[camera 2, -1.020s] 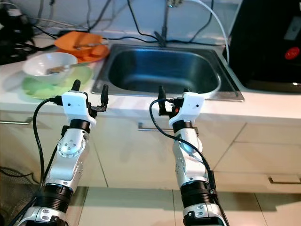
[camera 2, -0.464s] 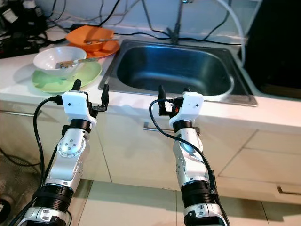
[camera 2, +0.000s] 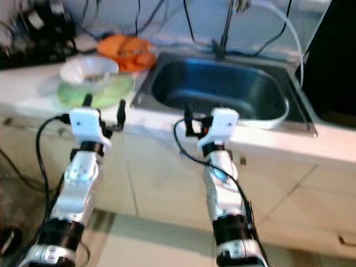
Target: Kitchen organization
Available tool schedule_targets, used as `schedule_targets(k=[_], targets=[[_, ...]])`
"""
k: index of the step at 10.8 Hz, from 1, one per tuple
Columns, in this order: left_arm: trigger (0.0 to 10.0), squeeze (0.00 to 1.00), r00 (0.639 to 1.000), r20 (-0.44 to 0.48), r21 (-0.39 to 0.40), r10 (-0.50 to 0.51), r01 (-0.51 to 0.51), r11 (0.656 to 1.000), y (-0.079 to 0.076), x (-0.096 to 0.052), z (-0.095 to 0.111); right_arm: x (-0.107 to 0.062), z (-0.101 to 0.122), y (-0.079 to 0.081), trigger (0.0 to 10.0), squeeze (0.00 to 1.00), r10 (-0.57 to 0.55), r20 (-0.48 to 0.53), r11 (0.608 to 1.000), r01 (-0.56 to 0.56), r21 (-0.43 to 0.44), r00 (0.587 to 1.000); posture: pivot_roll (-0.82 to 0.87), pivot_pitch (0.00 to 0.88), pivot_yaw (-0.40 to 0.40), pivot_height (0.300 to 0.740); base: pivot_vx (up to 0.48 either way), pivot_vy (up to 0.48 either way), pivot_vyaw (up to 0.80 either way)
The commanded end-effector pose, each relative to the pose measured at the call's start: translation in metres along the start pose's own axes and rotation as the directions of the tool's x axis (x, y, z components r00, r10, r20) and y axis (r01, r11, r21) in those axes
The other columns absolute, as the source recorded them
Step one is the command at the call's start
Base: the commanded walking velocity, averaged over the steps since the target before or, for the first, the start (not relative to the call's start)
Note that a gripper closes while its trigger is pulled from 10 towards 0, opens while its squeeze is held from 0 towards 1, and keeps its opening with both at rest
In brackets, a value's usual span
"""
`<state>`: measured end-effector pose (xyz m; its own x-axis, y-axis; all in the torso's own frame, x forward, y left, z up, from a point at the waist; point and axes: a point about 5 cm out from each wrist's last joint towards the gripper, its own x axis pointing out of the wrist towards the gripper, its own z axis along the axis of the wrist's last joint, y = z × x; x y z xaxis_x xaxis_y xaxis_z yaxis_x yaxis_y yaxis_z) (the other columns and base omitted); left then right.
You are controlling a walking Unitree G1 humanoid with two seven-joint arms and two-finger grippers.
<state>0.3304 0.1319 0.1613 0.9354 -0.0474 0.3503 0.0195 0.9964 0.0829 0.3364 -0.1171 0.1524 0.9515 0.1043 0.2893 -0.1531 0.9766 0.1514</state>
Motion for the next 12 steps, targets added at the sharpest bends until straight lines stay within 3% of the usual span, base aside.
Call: schedule_targets(k=[1, 3, 6, 12], targets=[[10.0, 0.00, 1.000, 0.012, -0.005, -0.011, 0.012, 1.000, -0.0041, 0.0016, 0.0037, 0.0007, 0.0024, -0.0055, 10.0, 0.00, -0.020, 0.009, 1.000, 0.020, 0.005, 1.000, 0.06, 0.037, -0.004, 0.740, 0.292, 0.000, 0.00], [10.0, 0.00, 1.000, 0.012, -0.004, -0.012, 0.012, 1.000, -0.0042, 0.0014, 0.0036, 0.0006, 0.0020, -0.0051, 10.0, 0.00, -0.017, 0.006, 1.000, 0.017, -0.001, 1.000, 0.06, 0.037, -0.004, 0.740, 0.313, 0.000, 0.00], [10.0, 0.00, 1.000, 0.016, -0.005, -0.011, 0.011, 1.000, -0.0040, 0.0012, 0.0042, 0.0006, 0.0024, -0.0042, 10.0, 0.00, -0.014, 0.011, 1.000, 0.014, -0.008, 1.000, 0.06, 0.039, -0.004, 0.740, 0.339, 0.000, 0.80], [10.0, 0.00, 0.999, 0.015, -0.008, -0.030, 0.030, 1.000, -0.0076, 0.0002, 0.0040, -0.0002, 0.0020, -0.0055, 10.0, 0.00, -0.026, 0.009, 1.000, 0.026, 0.005, 1.000, 0.06, 0.041, -0.003, 0.740, 0.275, 0.000, 0.00]])
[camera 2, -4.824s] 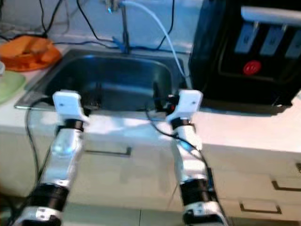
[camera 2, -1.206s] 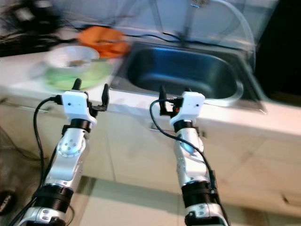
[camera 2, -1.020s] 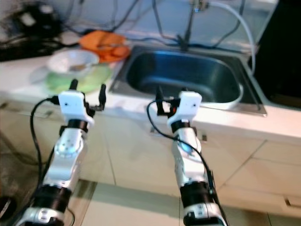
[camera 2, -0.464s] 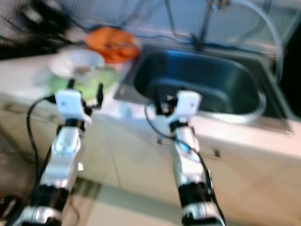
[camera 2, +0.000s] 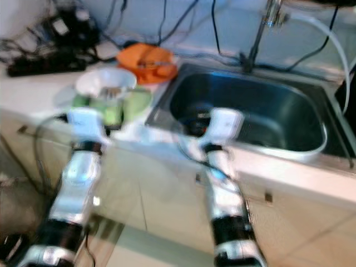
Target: Kitchen organization
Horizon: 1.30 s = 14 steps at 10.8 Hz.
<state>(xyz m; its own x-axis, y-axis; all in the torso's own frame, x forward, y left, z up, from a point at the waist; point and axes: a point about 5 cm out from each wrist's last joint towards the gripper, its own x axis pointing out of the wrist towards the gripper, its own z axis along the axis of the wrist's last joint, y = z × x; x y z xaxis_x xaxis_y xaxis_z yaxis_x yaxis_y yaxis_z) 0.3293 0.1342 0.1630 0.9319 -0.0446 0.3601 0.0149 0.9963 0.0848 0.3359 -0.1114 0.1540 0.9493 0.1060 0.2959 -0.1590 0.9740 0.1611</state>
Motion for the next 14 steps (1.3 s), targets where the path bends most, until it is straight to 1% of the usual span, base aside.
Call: schedule_targets(k=[1, 4, 6, 7, 8, 9, 10, 11, 12, 13, 14], targets=[[10.0, 0.00, 0.999, 0.006, -0.014, -0.039, 0.039, 0.999, -0.011, 0.000, 0.002, -0.001, 0.002, -0.012, 10.0, 0.00, -0.030, 0.003, 1.000, 0.030, -0.006, 1.000, 0.06, 0.041, -0.003, 0.740, 0.000, 0.000, 0.00], [10.0, 0.00, 0.999, 0.014, -0.018, -0.044, 0.044, 0.999, -0.012, 0.000, 0.004, -0.001, 0.002, -0.011, 10.0, 0.00, -0.030, 0.003, 1.000, 0.030, -0.006, 1.000, 0.06, 0.040, -0.004, 0.740, 0.000, 0.000, 0.00], [10.0, 0.00, 0.999, 0.025, -0.006, -0.048, 0.048, 0.999, -0.012, 0.001, 0.005, -0.001, 0.002, -0.012, 10.0, 0.00, -0.030, 0.003, 1.000, 0.030, -0.005, 1.000, 0.06, 0.040, -0.004, 0.740, 0.000, 0.000, 0.00], [10.0, 0.00, 0.997, 0.044, 0.016, -0.057, 0.056, 0.998, -0.012, 0.002, 0.010, 0.000, 0.002, -0.012, 10.0, 0.00, -0.030, 0.004, 1.000, 0.030, -0.003, 1.000, 0.06, 0.039, -0.004, 0.740, 0.000, 0.000, 0.00], [10.0, 0.00, 0.991, 0.071, 0.092, -0.112, 0.106, 0.990, -0.017, 0.005, 0.017, 0.000, 0.002, -0.011, 10.0, 0.00, -0.030, 0.004, 1.000, 0.030, -0.002, 1.000, 0.07, 0.039, -0.004, 0.740, 0.000, 0.000, 0.00], [10.0, 0.00, 0.982, 0.078, 0.173, -0.171, 0.155, 0.973, -0.022, 0.007, 0.021, -0.001, 0.001, -0.011, 10.0, 0.00, -0.031, 0.003, 1.000, 0.031, -0.001, 1.000, 0.07, 0.038, -0.003, 0.740, 0.000, 0.000, 0.00], [10.0, 0.00, 0.953, 0.101, 0.352, -0.287, 0.235, 0.906, -0.033, 0.011, 0.031, -0.001, 0.001, -0.011, 10.0, 0.00, -0.032, 0.002, 0.999, 0.032, 0.000, 0.999, 0.07, 0.039, -0.003, 0.740, 0.000, 0.000, 0.00], [10.0, 0.00, 0.943, 0.108, 0.392, -0.315, 0.251, 0.885, -0.036, 0.013, 0.035, -0.001, 0.001, -0.011, 10.0, 0.00, -0.033, 0.002, 0.999, 0.033, 0.001, 0.999, 0.07, 0.040, -0.001, 0.740, 0.000, 0.000, 0.00], [10.0, 0.00, 0.922, 0.108, 0.468, -0.371, 0.282, 0.838, -0.041, 0.013, 0.039, -0.001, 0.000, -0.010, 10.0, 0.00, -0.034, 0.002, 0.999, 0.034, 0.003, 0.999, 0.07, 0.039, -0.001, 0.740, 0.000, 0.000, 0.00], [10.0, 0.00, 0.903, 0.093, 0.545, -0.418, 0.305, 0.781, -0.045, 0.015, 0.041, -0.001, 0.000, -0.010, 10.0, 0.00, -0.034, 0.002, 0.999, 0.034, 0.004, 0.999, 0.07, 0.038, 0.001, 0.740, 0.000, 0.000, 0.00], [10.0, 0.00, 0.892, 0.073, 0.600, -0.446, 0.318, 0.734, -0.049, 0.020, 0.041, -0.001, 0.000, -0.010, 10.0, 0.00, -0.035, 0.001, 0.999, 0.035, 0.006, 0.999, 0.07, 0.037, 0.004, 0.740, 0.000, 0.000, 0.00]])
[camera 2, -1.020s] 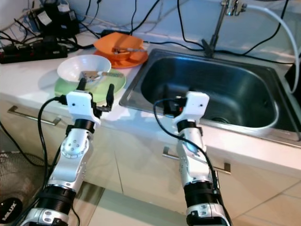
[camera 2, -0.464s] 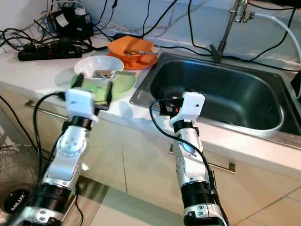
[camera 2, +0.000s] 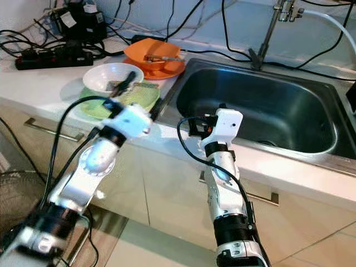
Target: Kitchen organization
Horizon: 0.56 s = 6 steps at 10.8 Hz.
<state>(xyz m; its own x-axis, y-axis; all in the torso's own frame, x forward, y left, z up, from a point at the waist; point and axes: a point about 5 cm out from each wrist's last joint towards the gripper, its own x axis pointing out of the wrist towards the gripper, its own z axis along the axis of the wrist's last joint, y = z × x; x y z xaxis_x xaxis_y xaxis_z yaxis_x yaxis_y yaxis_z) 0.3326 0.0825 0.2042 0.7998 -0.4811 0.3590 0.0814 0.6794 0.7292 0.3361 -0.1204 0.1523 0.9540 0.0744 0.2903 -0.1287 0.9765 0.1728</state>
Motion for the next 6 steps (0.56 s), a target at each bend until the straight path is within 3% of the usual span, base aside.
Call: schedule_targets(k=[1, 3, 6], targets=[[10.0, 0.00, 0.999, 0.002, 0.054, -0.043, 0.042, 0.998, -0.002, 0.005, 0.001, 0.001, 0.000, -0.001, 10.0, 0.00, -0.004, 0.002, 1.000, 0.004, 0.005, 1.000, 0.07, 0.035, 0.008, 0.740, 0.000, 0.000, 0.00], [10.0, 0.00, 0.993, -0.036, 0.172, -0.114, 0.118, 0.978, -0.008, 0.017, -0.002, 0.000, 0.000, -0.002, 10.0, 0.00, -0.009, 0.005, 1.000, 0.009, 0.004, 1.000, 0.07, 0.035, 0.011, 0.740, 0.000, 0.000, 0.00], [10.0, 0.00, 0.982, -0.135, 0.261, -0.135, 0.166, 0.951, -0.008, 0.031, -0.014, 0.000, 0.000, -0.001, 10.0, 0.00, -0.011, 0.007, 1.000, 0.011, 0.005, 1.000, 0.06, 0.033, 0.014, 0.740, 0.000, 0.000, 0.00]])
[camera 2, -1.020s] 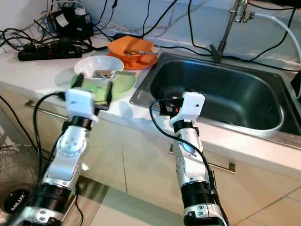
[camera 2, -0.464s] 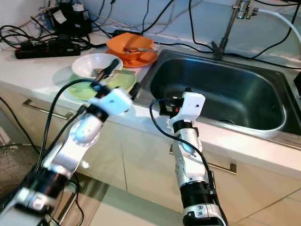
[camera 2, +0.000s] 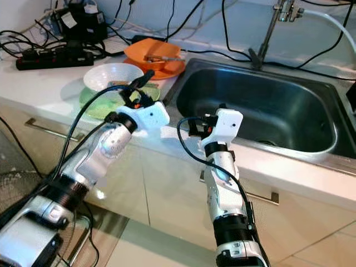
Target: Kitchen organization
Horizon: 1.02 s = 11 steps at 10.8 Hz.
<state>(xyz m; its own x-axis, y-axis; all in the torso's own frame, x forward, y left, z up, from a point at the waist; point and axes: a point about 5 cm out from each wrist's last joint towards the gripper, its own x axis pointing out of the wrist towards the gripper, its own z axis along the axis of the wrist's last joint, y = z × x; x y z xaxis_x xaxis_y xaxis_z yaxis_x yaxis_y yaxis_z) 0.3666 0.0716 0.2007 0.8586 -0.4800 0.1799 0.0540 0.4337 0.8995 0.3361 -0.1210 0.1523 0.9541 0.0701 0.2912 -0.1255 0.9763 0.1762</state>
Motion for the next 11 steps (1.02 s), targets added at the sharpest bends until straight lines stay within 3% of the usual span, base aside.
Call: schedule_targets(k=[1, 4, 5, 6, 7, 11], targets=[[10.0, 0.00, 1.000, -0.017, 0.023, 0.001, 0.000, 1.000, 0.000, 0.004, -0.001, 0.000, 0.000, -0.001, 10.0, 0.00, -0.007, 0.005, 1.000, 0.007, 0.002, 1.000, 0.06, 0.033, 0.015, 0.740, 0.000, 0.000, 0.00], [10.0, 0.00, 0.998, -0.059, 0.024, 0.024, -0.022, 0.999, 0.002, 0.009, -0.008, 0.000, 0.000, -0.002, 10.0, 0.00, -0.010, 0.007, 1.000, 0.010, 0.000, 1.000, 0.06, 0.031, 0.017, 0.740, 0.000, 0.000, 0.00], [4.7, 0.00, 0.998, -0.062, 0.019, 0.028, -0.027, 0.999, 0.002, 0.009, -0.009, 0.000, 0.000, -0.002, 10.0, 0.00, -0.010, 0.007, 1.000, 0.010, -0.001, 1.000, 0.05, 0.030, 0.017, 0.740, 0.000, 0.000, 0.00], [0.9, 0.00, 0.997, -0.066, 0.011, 0.040, -0.040, 0.999, 0.002, 0.008, -0.011, -0.001, 0.000, -0.003, 10.0, 0.00, -0.009, 0.007, 1.000, 0.009, -0.002, 1.000, 0.06, 0.029, 0.017, 0.740, 0.000, 0.000, 0.00], [0.0, 0.00, 0.996, -0.070, 0.004, 0.051, -0.050, 0.999, 0.002, 0.008, -0.012, -0.001, 0.000, -0.002, 10.0, 0.00, -0.008, 0.007, 1.000, 0.008, -0.002, 1.000, 0.06, 0.023, 0.016, 0.740, 0.000, 0.000, 0.00], [0.0, 0.00, 0.996, -0.055, -0.009, 0.075, -0.076, 0.997, 0.002, 0.008, -0.009, -0.001, -0.001, 0.000, 10.0, 0.00, 0.001, 0.004, 1.000, -0.001, 0.001, 1.000, 0.06, 0.002, 0.016, 0.740, 0.000, 0.000, 0.00]])
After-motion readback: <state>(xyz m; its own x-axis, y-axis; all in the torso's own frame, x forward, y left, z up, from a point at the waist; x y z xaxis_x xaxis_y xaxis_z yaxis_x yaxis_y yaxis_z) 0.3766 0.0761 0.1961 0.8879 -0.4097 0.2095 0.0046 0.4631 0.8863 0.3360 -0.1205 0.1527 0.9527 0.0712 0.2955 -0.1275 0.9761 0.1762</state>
